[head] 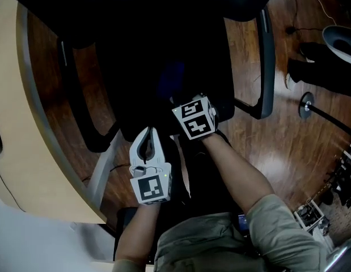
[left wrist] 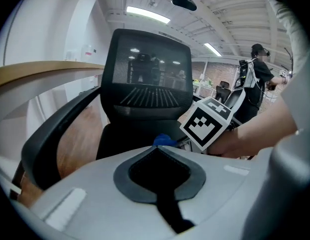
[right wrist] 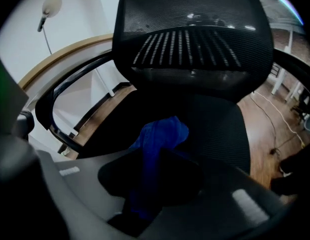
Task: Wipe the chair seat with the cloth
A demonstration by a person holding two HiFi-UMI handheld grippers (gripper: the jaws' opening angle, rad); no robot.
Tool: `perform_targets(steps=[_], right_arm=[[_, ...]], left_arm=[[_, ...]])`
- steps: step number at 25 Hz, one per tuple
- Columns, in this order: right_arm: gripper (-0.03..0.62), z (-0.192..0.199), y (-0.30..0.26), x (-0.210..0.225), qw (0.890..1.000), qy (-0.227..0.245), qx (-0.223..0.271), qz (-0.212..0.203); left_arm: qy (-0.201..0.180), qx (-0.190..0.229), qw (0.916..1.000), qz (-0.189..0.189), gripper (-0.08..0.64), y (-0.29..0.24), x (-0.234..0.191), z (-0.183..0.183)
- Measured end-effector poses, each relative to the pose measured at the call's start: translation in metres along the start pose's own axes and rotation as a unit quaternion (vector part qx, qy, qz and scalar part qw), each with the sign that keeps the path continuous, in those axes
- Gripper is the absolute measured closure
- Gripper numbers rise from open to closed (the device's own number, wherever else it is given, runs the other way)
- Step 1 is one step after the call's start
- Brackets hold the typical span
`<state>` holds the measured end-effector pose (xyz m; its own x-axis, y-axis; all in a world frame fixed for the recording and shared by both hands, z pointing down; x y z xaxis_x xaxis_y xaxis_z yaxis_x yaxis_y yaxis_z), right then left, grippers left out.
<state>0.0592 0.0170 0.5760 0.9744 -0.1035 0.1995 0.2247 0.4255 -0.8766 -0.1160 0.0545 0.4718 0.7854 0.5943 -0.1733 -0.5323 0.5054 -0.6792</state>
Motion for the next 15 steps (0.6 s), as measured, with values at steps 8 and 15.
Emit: perform_targets(steps=[8,15], right_arm=[[0.502,0.042,0.037,0.088,0.986,-0.134,0.032,0.092],[0.502,0.082,0.061,0.12,0.957,-0.248,0.041,0.144]], left_arm=[[-0.045,-0.02,0.9964,0.069,0.555,-0.033,0.049,-0.004],[-0.067,-0.02,0.9932,0.094,0.555,-0.049,0.07,-0.012]])
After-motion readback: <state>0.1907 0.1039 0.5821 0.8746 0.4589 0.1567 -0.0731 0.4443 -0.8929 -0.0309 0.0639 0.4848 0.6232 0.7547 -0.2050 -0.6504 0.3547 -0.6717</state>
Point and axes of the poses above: the fingertips, and each gripper's own axes: y backward along the fingers, x to its right, z out of its underside, the point moved 9 cm from there along y, backward along the fingers, and after that the axes turned 2 degrees about -x, right-handed, at the moved point
